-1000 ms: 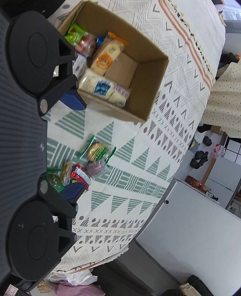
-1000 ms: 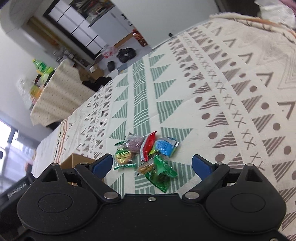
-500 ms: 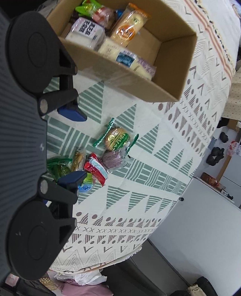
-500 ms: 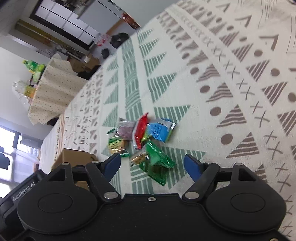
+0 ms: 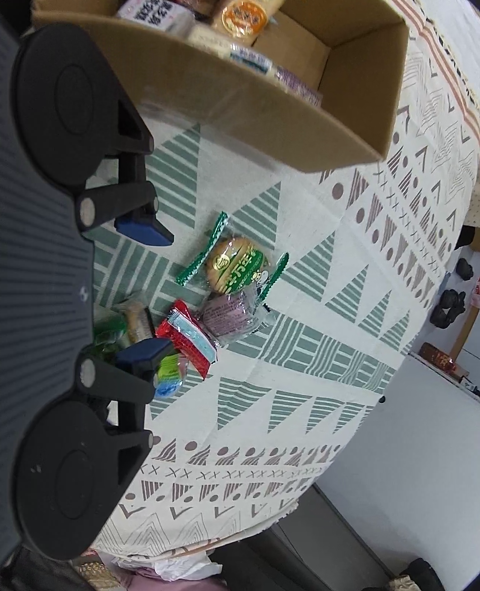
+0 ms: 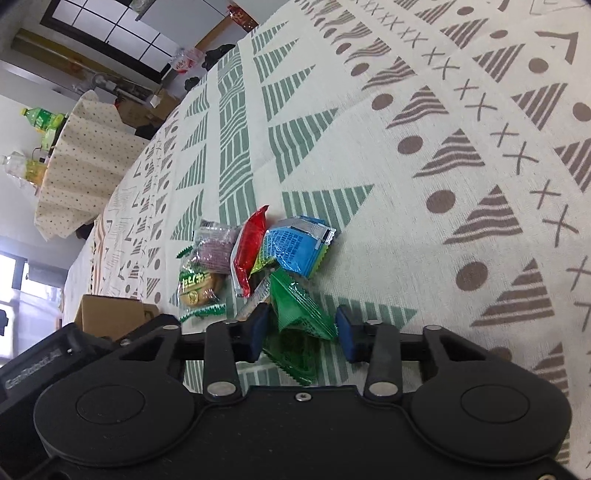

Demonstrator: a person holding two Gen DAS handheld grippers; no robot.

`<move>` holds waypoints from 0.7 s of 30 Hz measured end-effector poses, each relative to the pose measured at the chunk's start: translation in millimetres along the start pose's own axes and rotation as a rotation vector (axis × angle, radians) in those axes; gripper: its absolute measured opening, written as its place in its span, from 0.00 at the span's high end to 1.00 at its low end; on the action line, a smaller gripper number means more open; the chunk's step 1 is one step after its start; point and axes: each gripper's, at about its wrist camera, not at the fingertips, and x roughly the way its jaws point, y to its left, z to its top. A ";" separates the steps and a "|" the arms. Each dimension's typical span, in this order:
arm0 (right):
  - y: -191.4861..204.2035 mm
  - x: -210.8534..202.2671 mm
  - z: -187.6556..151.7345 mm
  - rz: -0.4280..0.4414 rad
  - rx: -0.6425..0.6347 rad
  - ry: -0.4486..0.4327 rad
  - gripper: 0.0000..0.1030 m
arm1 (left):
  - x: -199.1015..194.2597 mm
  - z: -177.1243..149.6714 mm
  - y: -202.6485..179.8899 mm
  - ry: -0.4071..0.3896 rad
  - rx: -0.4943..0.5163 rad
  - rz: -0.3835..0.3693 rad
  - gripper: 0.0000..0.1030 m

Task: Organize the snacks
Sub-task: 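Grasp the clear small packet with left gripper while right grasps the green packet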

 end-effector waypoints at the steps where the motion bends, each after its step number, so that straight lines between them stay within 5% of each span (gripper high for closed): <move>1: -0.9 -0.8 0.7 0.000 0.003 -0.002 0.69 | 3.5 -0.1 -1.3 0.005 0.005 -0.001 0.47; 21: -23.8 -22.9 11.1 -0.104 0.022 -0.092 0.68 | 44.1 -22.2 -35.4 0.056 0.106 -0.044 0.53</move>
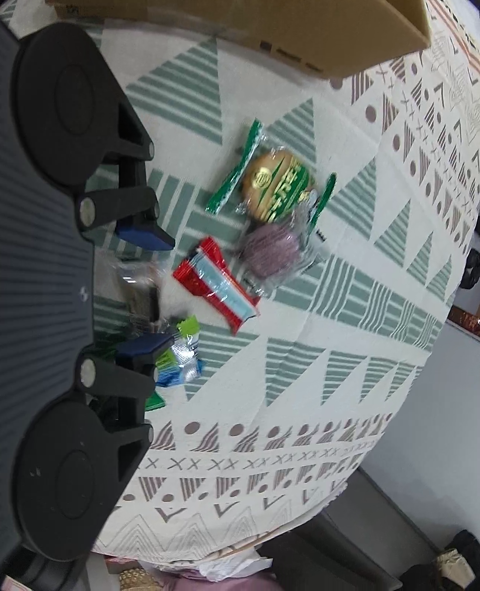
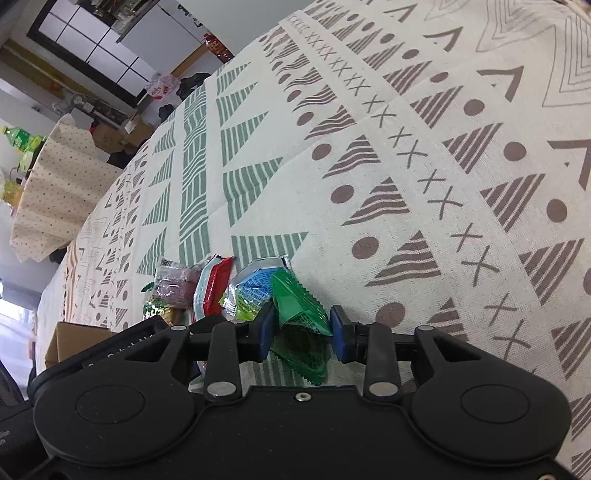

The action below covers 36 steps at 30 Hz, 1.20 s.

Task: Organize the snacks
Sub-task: 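Grasp the clear small packet with left gripper while right grasps the green packet, then carry the clear packet and green packet over the box with both grippers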

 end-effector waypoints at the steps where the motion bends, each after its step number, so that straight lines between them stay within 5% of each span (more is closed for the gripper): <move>1: -0.8 -0.3 0.3 0.001 0.005 0.000 0.67 | 1.1 -0.2 -0.4 0.000 -0.003 0.002 0.53; 5: -2.8 1.6 1.6 0.002 0.017 -0.001 0.67 | 1.7 -0.1 -1.3 0.002 -0.006 0.005 0.56; 9: -4.3 2.6 2.9 0.008 0.028 0.003 0.67 | 0.8 -1.5 1.3 0.026 -0.038 -0.049 0.82; 36: 49.3 -33.4 -11.6 0.168 -0.130 -0.058 0.72 | -111.3 6.4 51.6 -0.181 -0.094 -0.006 0.83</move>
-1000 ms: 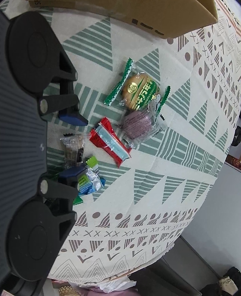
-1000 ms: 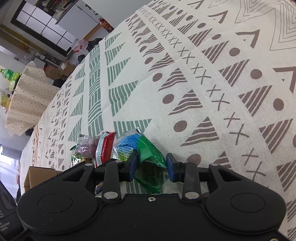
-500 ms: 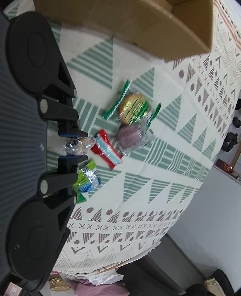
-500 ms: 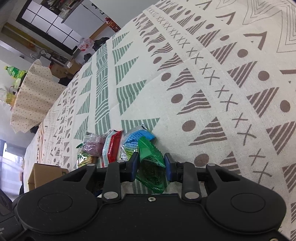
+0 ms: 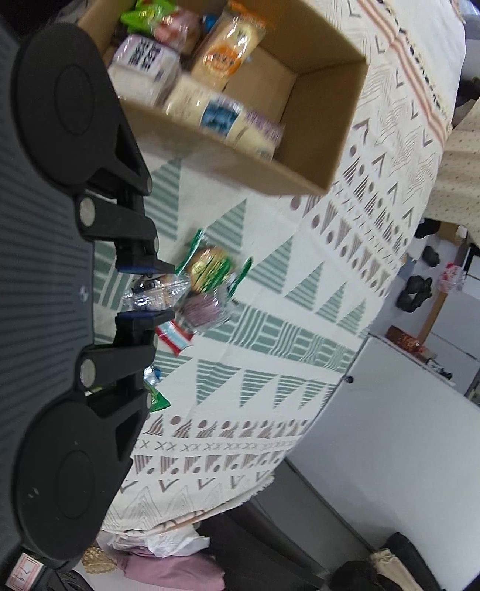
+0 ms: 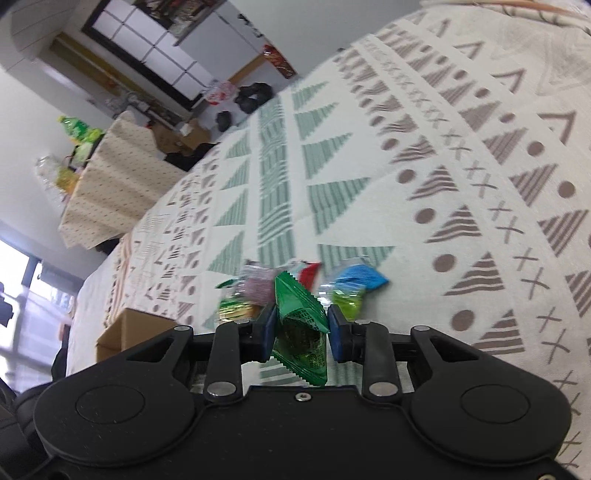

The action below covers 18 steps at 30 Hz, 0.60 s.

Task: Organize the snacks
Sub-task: 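Carry the clear packet and green packet over the box with both grippers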

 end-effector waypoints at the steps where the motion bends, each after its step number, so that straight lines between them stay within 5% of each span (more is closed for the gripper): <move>1: 4.3 -1.3 -1.1 0.008 -0.010 -0.003 0.72 | -3.6 0.8 3.0 -0.005 -0.005 0.000 0.83; 18: 86.7 -17.6 -23.8 0.099 -0.185 -0.068 0.72 | -61.9 24.6 66.6 -0.096 -0.081 0.009 0.83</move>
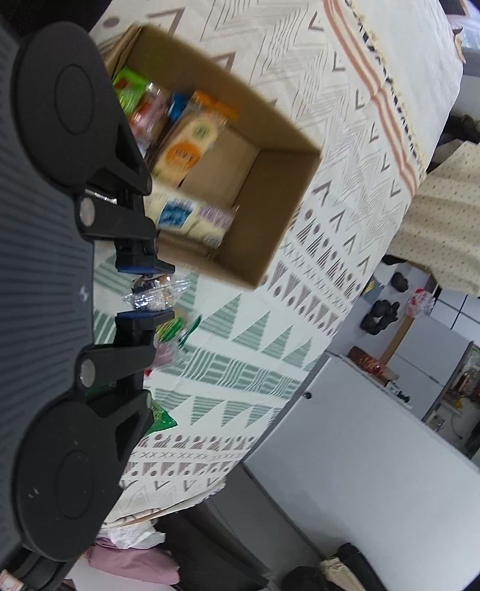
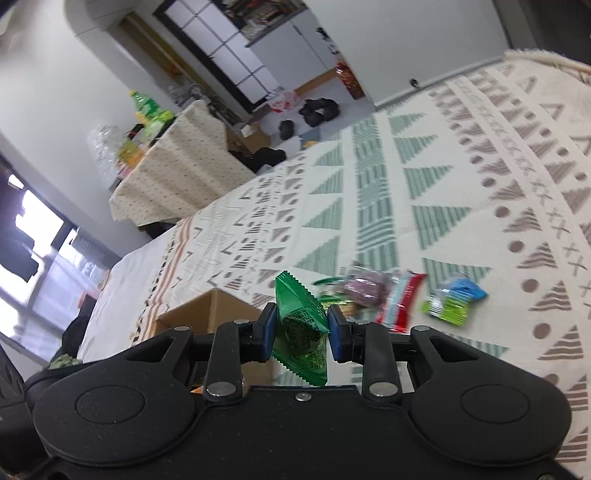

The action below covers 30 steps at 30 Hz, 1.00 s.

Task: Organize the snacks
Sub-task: 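Carry the clear packet and green packet over the box with both grippers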

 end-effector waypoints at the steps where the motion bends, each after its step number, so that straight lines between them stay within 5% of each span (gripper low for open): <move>1: 6.4 -0.2 -1.1 0.013 -0.005 0.003 0.72 | -2.4 2.6 4.5 -0.005 -0.005 0.003 0.83; 7: 36.8 5.4 -9.8 0.075 -0.042 0.015 0.72 | -11.1 15.1 31.5 -0.017 -0.039 0.011 0.83; 30: 99.8 48.0 -38.5 0.097 -0.167 0.069 0.72 | 2.0 57.7 96.4 0.016 -0.117 -0.028 0.83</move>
